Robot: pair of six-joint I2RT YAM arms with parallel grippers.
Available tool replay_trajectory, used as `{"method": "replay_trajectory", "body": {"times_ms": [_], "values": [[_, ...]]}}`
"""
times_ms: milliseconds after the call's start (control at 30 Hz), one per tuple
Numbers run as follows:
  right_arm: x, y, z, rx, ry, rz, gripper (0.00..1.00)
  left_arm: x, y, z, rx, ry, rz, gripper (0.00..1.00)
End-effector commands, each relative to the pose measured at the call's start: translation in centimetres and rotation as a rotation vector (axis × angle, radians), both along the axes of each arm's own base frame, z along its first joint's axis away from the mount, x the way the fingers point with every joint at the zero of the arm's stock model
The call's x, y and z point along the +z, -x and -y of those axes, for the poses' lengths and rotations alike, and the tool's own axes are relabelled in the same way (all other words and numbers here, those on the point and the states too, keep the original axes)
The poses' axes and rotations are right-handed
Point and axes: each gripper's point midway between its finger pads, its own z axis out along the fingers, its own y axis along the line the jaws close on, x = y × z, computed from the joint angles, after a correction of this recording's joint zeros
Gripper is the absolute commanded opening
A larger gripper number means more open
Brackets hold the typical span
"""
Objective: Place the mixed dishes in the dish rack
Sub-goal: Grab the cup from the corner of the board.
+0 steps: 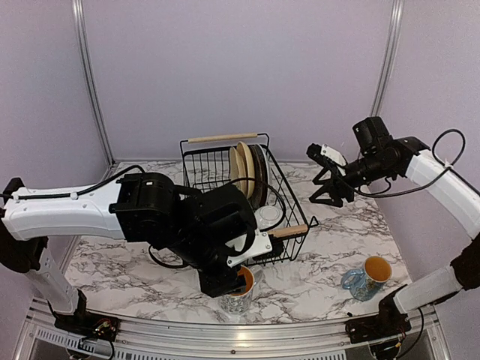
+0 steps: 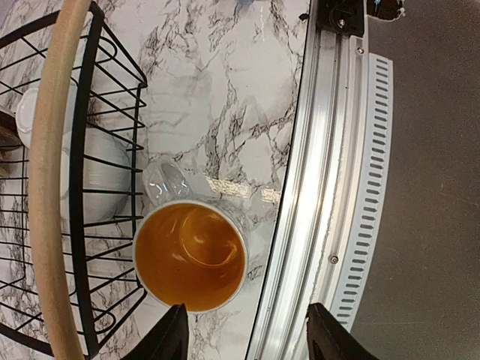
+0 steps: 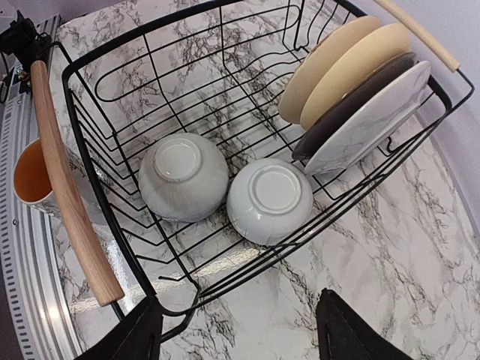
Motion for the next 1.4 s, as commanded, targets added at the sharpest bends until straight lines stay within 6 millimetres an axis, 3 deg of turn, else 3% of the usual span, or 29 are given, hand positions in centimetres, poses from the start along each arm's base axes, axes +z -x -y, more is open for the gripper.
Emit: {"method": "replay_trajectory", "body": {"times_ms": [0,167,333,533,667,900,1100,1367], "values": [[1.8,0.5,1.6,-0.060,-0.038,0.078,0.68,-4.3,1.1,-1.3,0.022,-0.155,-0.016,0.57],[2.0,1.6,2.4,-0.088,-0.053,0.096,0.69,-7.6,1.6,-0.3,0.014,-0.215,-0.010,0.61],[1.7,2.1,2.8,-0.101,-0.045,0.097,0.69,-9.1,0.2,1.2,0.049,-0.204,0.052,0.57],[1.7,2.7,3.2,-0.111,-0.043,0.117,0.69,-11.9,-0.9,1.5,0.059,-0.267,0.104,0.43],[1.7,2.8,3.2,-0.115,-0.050,0.115,0.69,-12.4,-0.8,1.3,0.083,-0.270,0.092,0.30],[2.0,2.6,3.1,-0.112,-0.050,0.118,0.69,-11.3,0.0,1.4,0.087,-0.204,0.043,0.00],[1.5,3.2,2.9,-0.093,-0.057,0.102,0.69,-9.0,0.6,1.4,0.074,-0.119,0.021,0.00],[2.2,3.8,2.5,-0.049,-0.082,0.111,0.70,-2.4,1.3,4.3,0.025,0.139,-0.005,0.00]]}}
